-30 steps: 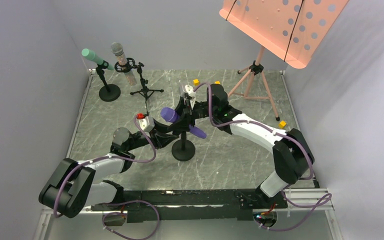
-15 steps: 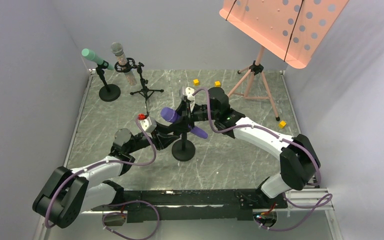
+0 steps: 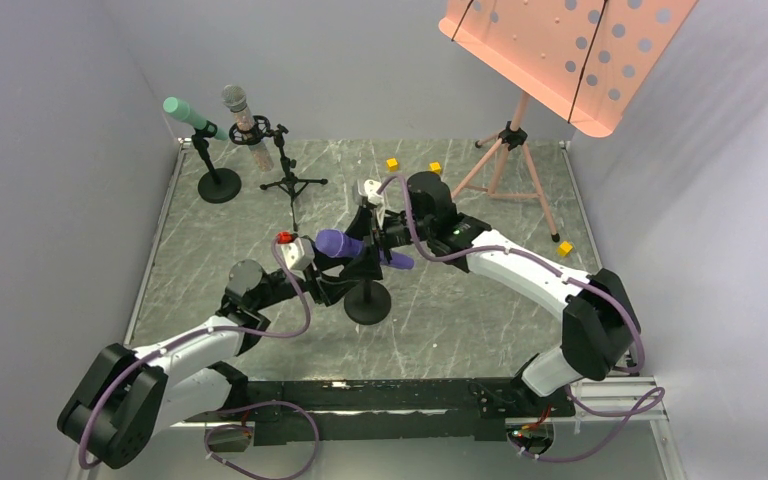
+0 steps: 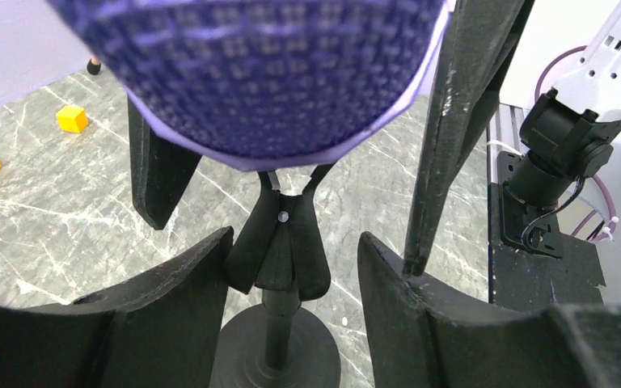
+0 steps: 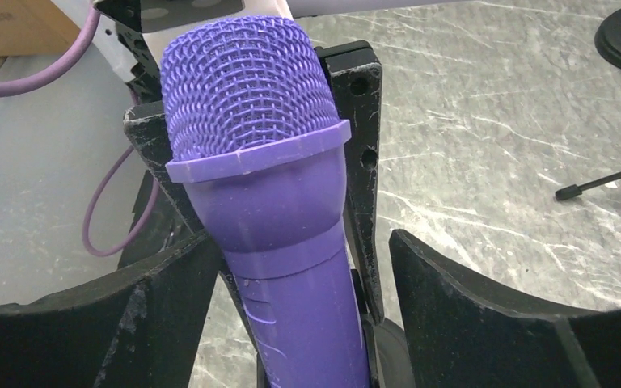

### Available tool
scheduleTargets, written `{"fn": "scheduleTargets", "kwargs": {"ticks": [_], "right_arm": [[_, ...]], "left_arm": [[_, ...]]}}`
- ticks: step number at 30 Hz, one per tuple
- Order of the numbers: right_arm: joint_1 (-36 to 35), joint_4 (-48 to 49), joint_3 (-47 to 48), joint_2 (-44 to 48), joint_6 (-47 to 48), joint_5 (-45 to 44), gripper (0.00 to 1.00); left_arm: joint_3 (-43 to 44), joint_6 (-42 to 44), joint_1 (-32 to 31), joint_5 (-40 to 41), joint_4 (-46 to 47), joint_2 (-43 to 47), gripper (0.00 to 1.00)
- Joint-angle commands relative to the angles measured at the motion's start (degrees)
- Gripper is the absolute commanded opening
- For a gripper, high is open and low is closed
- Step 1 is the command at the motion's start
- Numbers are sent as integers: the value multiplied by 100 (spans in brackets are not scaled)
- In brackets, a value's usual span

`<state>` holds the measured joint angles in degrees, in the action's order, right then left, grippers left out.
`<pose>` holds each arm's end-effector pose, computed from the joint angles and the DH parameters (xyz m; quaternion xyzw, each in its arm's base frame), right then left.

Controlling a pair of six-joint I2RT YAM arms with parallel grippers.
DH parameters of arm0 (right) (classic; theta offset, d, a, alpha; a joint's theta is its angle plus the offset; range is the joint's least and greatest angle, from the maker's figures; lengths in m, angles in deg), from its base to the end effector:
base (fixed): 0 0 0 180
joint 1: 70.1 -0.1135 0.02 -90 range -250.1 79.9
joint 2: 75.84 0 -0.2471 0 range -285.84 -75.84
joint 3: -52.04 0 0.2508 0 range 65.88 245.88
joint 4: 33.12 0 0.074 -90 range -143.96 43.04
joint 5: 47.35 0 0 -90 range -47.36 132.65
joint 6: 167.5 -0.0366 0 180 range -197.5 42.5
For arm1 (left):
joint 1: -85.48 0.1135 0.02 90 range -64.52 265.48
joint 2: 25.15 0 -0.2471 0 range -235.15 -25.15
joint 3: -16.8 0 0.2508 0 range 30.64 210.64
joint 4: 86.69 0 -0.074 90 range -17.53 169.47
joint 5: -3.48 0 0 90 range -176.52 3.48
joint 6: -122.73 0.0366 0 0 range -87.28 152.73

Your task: Attach the microphones to the stand

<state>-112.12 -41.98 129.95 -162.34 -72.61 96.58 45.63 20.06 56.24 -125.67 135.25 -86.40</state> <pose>0.2358 0.2523 0.2940 -0.5321 0.5524 0.5144 0.3835 0.1753 -0.1246 0.2126 0.3408 0.5654 -0.4593 0.5943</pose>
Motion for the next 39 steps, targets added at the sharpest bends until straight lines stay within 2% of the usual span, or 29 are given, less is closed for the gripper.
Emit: {"fn": "scheduleTargets", "kwargs": {"ticks": [1,6,10,16,21,26,29,33,39], "right_arm": [[93,-387,432,217,300,418,85],[343,-1221,984,357,787,926,99],[630,-2078,1250,490,1560,1188,100],[1170,-3544,1110,634,3124,1090,100],[1560,-3687,712,553,3447,972,99],[1511,-3805,534,309,3781,776,93],[1454,-3861,483,201,3897,810,88],[1322,-3804,369,163,3897,771,83],[1195,-3829,293,63,3897,751,65]], "left_arm": [[96,112,-34,-48,178,168,64],[34,160,-39,54,100,302,74],[5,255,-47,118,-94,482,79],[56,623,-47,225,-823,766,80],[124,923,-47,272,-1293,799,79],[172,995,-46,314,-1438,751,74],[203,939,-45,321,-1399,678,67],[254,844,-44,303,-1272,538,62],[370,713,-62,289,-1113,347,49]]}}
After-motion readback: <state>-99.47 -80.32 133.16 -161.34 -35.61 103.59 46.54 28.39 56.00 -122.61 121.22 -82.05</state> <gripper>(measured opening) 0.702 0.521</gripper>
